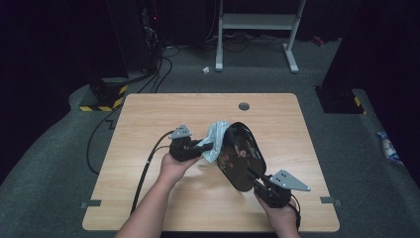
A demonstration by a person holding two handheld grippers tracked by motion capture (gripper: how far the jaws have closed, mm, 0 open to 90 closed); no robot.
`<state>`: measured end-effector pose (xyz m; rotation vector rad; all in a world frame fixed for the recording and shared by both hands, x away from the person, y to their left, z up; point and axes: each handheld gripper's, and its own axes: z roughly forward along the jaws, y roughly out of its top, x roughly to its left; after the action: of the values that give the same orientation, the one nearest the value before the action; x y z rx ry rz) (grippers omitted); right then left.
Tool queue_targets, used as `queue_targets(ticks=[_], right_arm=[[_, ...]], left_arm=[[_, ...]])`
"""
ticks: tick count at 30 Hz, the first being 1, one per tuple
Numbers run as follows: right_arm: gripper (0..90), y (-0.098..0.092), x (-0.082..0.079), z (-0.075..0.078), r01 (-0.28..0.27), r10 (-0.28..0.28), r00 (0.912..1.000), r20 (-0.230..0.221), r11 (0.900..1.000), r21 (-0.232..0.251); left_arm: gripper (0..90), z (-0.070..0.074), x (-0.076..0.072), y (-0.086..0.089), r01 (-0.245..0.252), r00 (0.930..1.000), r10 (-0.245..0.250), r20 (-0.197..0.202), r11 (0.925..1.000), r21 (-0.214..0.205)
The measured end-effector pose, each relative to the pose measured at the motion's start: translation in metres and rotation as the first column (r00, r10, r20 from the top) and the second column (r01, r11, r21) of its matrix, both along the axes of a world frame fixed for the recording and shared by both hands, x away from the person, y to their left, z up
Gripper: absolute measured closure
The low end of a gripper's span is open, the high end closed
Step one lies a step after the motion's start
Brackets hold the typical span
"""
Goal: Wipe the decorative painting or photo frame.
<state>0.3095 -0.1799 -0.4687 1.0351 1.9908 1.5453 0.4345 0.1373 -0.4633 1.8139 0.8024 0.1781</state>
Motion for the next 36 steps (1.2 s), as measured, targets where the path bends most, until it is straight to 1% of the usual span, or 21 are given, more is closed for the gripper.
queue_targets(ticks=[4, 5, 6, 7, 9, 12, 13, 14, 17, 18, 21, 23, 25, 26, 27, 28, 29, 31, 35, 36], right_arm=[[77.3, 0.000, 0.000, 0.000, 0.001, -0.001, 1.0000, -0.001, 1.0000, 0.001], [77.3, 0.000, 0.000, 0.000, 0.001, -0.001, 1.0000, -0.001, 1.0000, 0.001], [77.3, 0.000, 0.000, 0.000, 0.001, -0.001, 1.0000, 0.000, 1.0000, 0.000], [77.3, 0.000, 0.000, 0.000, 0.001, -0.001, 1.0000, 0.000, 1.0000, 0.000], [77.3, 0.000, 0.000, 0.000, 0.000, 0.000, 1.0000, 0.000, 1.0000, -0.001], [77.3, 0.000, 0.000, 0.000, 0.001, -0.001, 1.0000, 0.000, 1.0000, -0.002], [77.3, 0.000, -0.001, 0.000, 0.001, -0.001, 1.0000, 0.001, 1.0000, -0.001], [77.3, 0.000, 0.000, 0.000, 0.000, 0.000, 1.0000, 0.002, 1.0000, -0.001], [77.4, 0.000, 0.000, 0.000, -0.001, 0.001, 1.0000, 0.001, 1.0000, 0.001], [77.3, 0.000, 0.000, 0.000, 0.001, -0.001, 1.0000, 0.002, 1.0000, 0.000], [77.3, 0.001, -0.001, 0.000, 0.003, -0.003, 1.0000, 0.002, 1.0000, -0.002], [77.3, 0.001, -0.001, 0.000, 0.004, -0.004, 1.0000, 0.002, 1.0000, -0.002], [77.3, 0.001, -0.001, 0.000, 0.004, -0.004, 1.0000, 0.002, 1.0000, -0.001], [77.3, 0.001, -0.001, 0.000, 0.005, -0.005, 1.0000, 0.002, 1.0000, -0.001], [77.3, 0.001, -0.001, 0.000, 0.005, -0.005, 1.0000, 0.002, 1.0000, -0.001], [77.3, 0.001, -0.001, 0.000, 0.005, -0.005, 1.0000, 0.003, 1.0000, -0.002], [77.3, 0.001, -0.001, 0.000, 0.005, -0.005, 1.0000, 0.002, 1.0000, -0.001], [77.3, 0.001, -0.001, 0.000, 0.006, -0.006, 1.0000, 0.001, 1.0000, 0.001], [77.3, 0.001, -0.001, -0.001, 0.004, -0.005, 1.0000, 0.002, 1.0000, 0.007], [77.4, 0.001, -0.001, -0.001, 0.005, -0.005, 1.0000, 0.001, 1.0000, 0.007]], left_arm=[[70.9, -0.011, 0.000, 0.002, 0.009, 0.9997, -0.009, -0.021, 0.9999, 0.013], [70.9, -0.011, 0.000, 0.002, 0.009, 0.9997, -0.009, -0.021, 0.9999, 0.013], [71.0, -0.017, -0.001, 0.003, 0.012, 0.9992, -0.011, -0.038, 0.9997, 0.022], [70.9, -0.017, -0.001, 0.003, 0.012, 0.9992, -0.011, -0.038, 0.9997, 0.022], [70.9, -0.028, -0.003, 0.004, 0.021, 0.9982, -0.019, -0.056, 0.9991, 0.036], [70.9, -0.037, -0.007, 0.003, 0.029, 0.9969, -0.025, -0.074, 0.9983, 0.051], [70.9, -0.037, -0.007, 0.003, 0.029, 0.9969, -0.025, -0.074, 0.9983, 0.051], [70.9, -0.042, -0.010, 0.002, 0.035, 0.9962, -0.031, -0.081, 0.9978, 0.055], [70.9, -0.046, -0.012, 0.001, 0.044, 0.9954, -0.039, -0.087, 0.9972, 0.060], [70.9, -0.049, -0.014, -0.001, 0.056, 0.9946, -0.050, -0.092, 0.9961, 0.068], [70.9, -0.051, -0.016, -0.003, 0.063, 0.9941, -0.056, -0.093, 0.9954, 0.072], [70.8, -0.053, -0.020, -0.006, 0.083, 0.9929, -0.074, -0.093, 0.9926, 0.088], [70.8, -0.054, -0.021, -0.007, 0.090, 0.9921, -0.081, -0.096, 0.9916, 0.093], [70.8, -0.056, -0.023, -0.009, 0.105, 0.9905, -0.095, -0.099, 0.9890, 0.104], [70.8, -0.056, -0.023, -0.009, 0.105, 0.9905, -0.095, -0.099, 0.9890, 0.104], [70.8, -0.058, -0.025, -0.012, 0.118, 0.9891, -0.106, -0.102, 0.9864, 0.114], [70.7, -0.059, -0.026, -0.013, 0.119, 0.9889, -0.107, -0.102, 0.9857, 0.119], [70.5, -0.059, -0.026, -0.013, 0.115, 0.9896, -0.103, -0.100, 0.9861, 0.120], [70.6, -0.055, -0.027, -0.010, 0.104, 0.9908, -0.093, -0.098, 0.9885, 0.109], [70.6, -0.050, -0.027, -0.009, 0.098, 0.9920, -0.089, -0.090, 0.9901, 0.100]])
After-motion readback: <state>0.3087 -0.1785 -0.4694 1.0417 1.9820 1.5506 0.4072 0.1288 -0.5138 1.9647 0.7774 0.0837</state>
